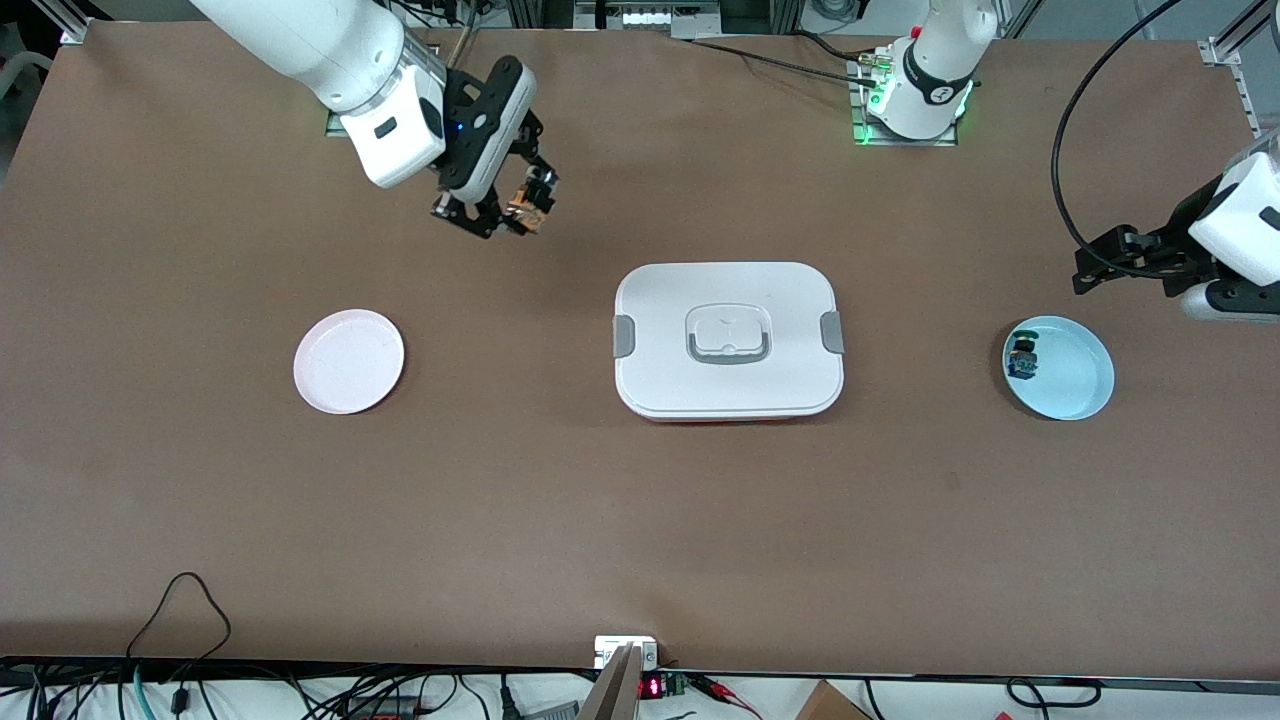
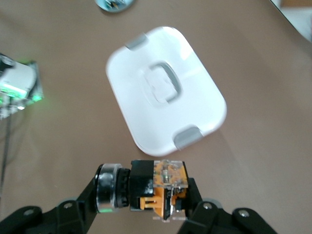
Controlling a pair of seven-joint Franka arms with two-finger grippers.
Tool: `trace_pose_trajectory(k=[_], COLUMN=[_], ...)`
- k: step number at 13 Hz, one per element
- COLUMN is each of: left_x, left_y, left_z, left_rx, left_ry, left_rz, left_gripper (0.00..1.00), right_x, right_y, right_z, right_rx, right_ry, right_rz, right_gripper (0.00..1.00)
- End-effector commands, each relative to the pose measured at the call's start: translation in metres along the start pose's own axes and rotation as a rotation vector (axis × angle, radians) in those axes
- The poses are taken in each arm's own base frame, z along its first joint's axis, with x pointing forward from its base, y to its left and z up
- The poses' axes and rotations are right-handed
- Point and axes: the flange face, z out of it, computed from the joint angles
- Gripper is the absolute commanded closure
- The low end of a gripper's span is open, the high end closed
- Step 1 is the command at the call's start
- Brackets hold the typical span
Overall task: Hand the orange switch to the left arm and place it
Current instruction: 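Lift the orange switch with the right gripper toward the box, then hold the switch up with the right gripper while the left gripper approaches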
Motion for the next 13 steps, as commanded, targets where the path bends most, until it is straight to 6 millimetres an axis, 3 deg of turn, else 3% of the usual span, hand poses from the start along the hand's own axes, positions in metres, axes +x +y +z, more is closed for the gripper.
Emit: trace_pose_trajectory(k=[1,5,6,8,9,11,13], left_x=[-0.002,-0.011,-0.017,-0.03,-0.034,-0.037,-0.033], left_y=[-0.009,-0.012,-0.024,-0.047,-0.046,-0.025,0.007], left_z=[-0.01,-0.006,-0.005,-0.009,-0.006,-0.001,0.012], left_rx=[0.036,0.037,0.005,-0.236,-0.339,-0.453,-0.7], left_ry=[-0.004,-0.082,-0.122,-0.203,-0.248,-0.309,-0.41], left_rz=[-0.01,-0.01,-0.034,-0.092,-0.093,-0.059,-0.014], left_gripper=[0.0,0.0,0.0,0.0,0.0,0.0,0.0], right_x=[0.017,0.036,0.037,0.039,0.039,0.04,0.047], right_y=[-0.018,-0.03,-0.029,-0.025,-0.019,-0.01,-0.015], right_z=[0.002,0.006,0.008,0.018,0.026,0.044,0.059], right_rx=[0.083,0.15,0.158,0.223,0.226,0.239,0.255], right_ry=[0.146,0.354,0.39,0.459,0.492,0.561,0.652], right_rz=[-0.107,-0.143,-0.122,-0.094,-0.108,-0.134,-0.142], right_gripper=[0.99,0.99,0.99,0.99,0.99,0.99,0.99])
